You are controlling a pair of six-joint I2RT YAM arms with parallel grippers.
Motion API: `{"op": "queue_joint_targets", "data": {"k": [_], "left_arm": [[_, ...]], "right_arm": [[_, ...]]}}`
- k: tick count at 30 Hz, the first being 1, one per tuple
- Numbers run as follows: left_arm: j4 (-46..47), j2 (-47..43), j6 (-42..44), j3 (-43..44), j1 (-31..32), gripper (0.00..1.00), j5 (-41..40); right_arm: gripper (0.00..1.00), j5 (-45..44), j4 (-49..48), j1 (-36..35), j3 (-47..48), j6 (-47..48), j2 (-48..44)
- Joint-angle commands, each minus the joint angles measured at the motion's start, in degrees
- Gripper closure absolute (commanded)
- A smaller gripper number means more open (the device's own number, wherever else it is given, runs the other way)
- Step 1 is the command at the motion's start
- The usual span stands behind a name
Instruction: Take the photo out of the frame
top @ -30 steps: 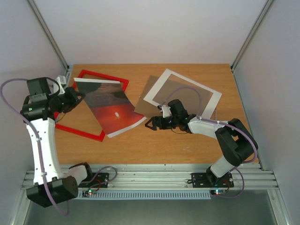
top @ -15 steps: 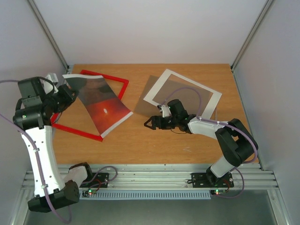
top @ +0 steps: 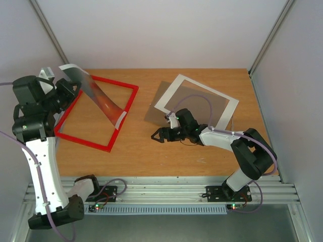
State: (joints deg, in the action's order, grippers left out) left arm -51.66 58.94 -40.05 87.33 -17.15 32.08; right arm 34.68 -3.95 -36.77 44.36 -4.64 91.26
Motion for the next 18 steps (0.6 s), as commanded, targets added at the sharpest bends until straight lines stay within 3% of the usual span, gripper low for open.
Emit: {"op": "queue_joint_targets", "data": {"k": [1,8,14,18], "left_arm": [[7.08,0.30,-4.23,0.74,1.63,0.99,0.36],[7.85,0.03,-6.20,-0.05,2.59,0.99,1.09],[8.11,-0.37,-7.17,-0.06,2.90,1.00,2.47],[8.18,-0.86,-7.58,0.12,2.91,0.99,2.99]], "right_arm": [[0.04,-4.02,-2.41,-4.51,2.51,6.10,-1.89],[0.03,-21.69,-14.26,-14.22,0.37,23.34,-5.72],[0.06,-28.71,-24.29,-18.43,3.40,33.35,-2.15],[0.07,-32.68,-42.65,-23.27,0.81,47.43,1.55]]}}
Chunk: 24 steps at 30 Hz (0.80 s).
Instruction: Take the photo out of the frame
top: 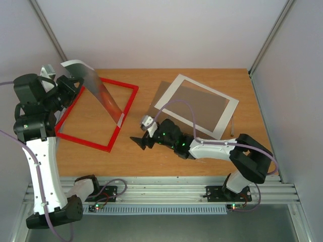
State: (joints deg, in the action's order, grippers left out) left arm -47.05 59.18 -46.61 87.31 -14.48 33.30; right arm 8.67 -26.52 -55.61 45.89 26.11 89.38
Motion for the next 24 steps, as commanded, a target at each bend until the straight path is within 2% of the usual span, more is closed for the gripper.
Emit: {"op": "queue_joint_targets", "data": {"k": [1,3,4,10,14,21,24], "left_arm": [[3.60,-1.25,-1.03,0.20,0.28,1.00,1.96],[3.76,-1.51,-1.35,0.08,0.28,1.00,2.35],[3.92,-1.68,-1.48,-0.06,0.27,0.99,2.57],[3.90,-2.43,-2.21,-0.33,0.31,0.99,3.93],[4.03,-3.49,-2.67,-1.28,0.32,0.99,4.52],[4.22,-5.41,-3.96,-2.59,0.35,1.00,5.39],[3.96,-6.31,-4.34,-2.46,0.34,0.99,4.89]], "right_arm": [[0.07,-7.56,-25.40,-5.43,-1.46,19.22,5.12],[0.07,-8.45,-33.80,-6.23,-1.34,22.36,8.63],[0.07,-8.48,-35.02,-6.48,-0.30,23.12,10.21],[0.13,-12.40,-32.36,-6.70,6.94,23.92,14.10],[0.20,-14.36,-31.86,-6.70,10.06,25.65,16.27],[0.45,-15.39,-31.23,-6.70,13.70,24.09,19.06],[0.63,-18.14,-31.91,-6.70,13.68,25.81,19.06]]}}
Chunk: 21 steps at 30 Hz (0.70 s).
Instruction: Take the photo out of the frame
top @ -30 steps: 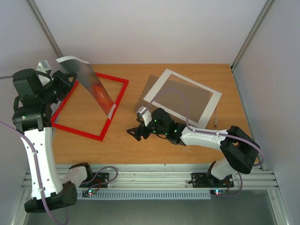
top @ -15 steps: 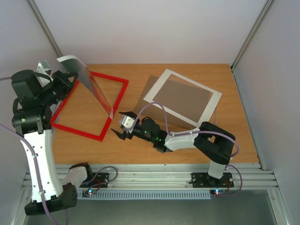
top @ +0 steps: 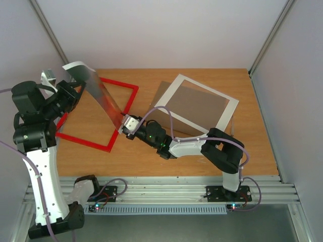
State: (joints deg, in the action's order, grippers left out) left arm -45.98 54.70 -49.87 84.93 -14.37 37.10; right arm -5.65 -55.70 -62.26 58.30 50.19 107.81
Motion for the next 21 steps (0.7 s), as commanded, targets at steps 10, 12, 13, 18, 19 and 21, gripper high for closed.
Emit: {"op": "queue_joint_targets", "data": {"k": [10,12,13,18,19,21], "left_arm": [[1.88,-2.42,-0.88,-0.38,0.23,1.00,1.50],[1.45,-2.49,-0.47,-1.01,0.22,1.00,1.46],[1.45,-2.42,-0.34,-1.48,0.22,1.00,1.60],[3.56,-2.37,-1.20,-4.31,0.22,1.00,2.93],[4.44,-2.26,-1.46,-4.93,0.22,1.00,3.30],[6.35,-2.13,-2.25,-6.28,0.22,1.00,3.94]], "right_arm": [[0.96,-11.24,-2.78,0.45,-1.26,13.74,-3.50],[0.96,-12.61,-2.23,0.78,-2.38,16.03,-5.38],[0.96,-13.20,-2.08,0.94,-3.04,17.33,-6.28],[0.96,-16.01,0.12,2.36,-6.66,22.22,-11.27],[0.95,-16.16,1.02,2.78,-7.28,22.71,-12.51],[0.94,-16.64,2.85,3.54,-8.62,23.55,-15.13]]}}
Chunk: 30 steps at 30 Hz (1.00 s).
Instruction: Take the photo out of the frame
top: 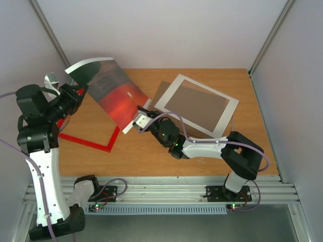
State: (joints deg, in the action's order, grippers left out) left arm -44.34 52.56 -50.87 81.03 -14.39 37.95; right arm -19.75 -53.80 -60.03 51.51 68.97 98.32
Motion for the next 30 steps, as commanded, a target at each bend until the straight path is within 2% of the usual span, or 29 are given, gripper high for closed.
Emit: {"op": "queue_joint_targets", "data": {"k": [1,4,9,17,20,23,30], "left_arm": [[5.83,0.09,-1.60,-3.34,0.24,1.00,3.41],[10.35,0.69,-3.23,-7.05,1.25,0.99,5.17],[16.49,3.43,-4.20,-13.14,8.88,0.99,3.11],[26.10,12.65,-2.88,-16.51,21.39,0.98,0.22],[26.34,14.79,-2.11,-16.50,22.65,0.85,-0.56],[23.56,14.75,-0.26,-16.17,22.61,0.63,-3.23],[12.31,13.22,7.94,-12.78,20.98,0.39,-10.44]], "right_arm": [[0.94,-2.84,1.94,1.58,-2.33,5.45,-6.86],[0.93,-4.53,4.47,2.10,-3.54,8.77,-10.09],[0.94,-9.88,6.32,2.11,-5.90,14.79,-13.43],[0.96,-21.13,0.12,2.13,-13.66,24.29,-17.95],[0.96,-23.93,-2.06,2.28,-15.23,26.72,-18.47],[0.96,-25.88,-5.89,2.82,-15.97,30.84,-18.04],[0.98,-26.42,-11.03,6.30,-12.93,40.32,-18.24]]}}
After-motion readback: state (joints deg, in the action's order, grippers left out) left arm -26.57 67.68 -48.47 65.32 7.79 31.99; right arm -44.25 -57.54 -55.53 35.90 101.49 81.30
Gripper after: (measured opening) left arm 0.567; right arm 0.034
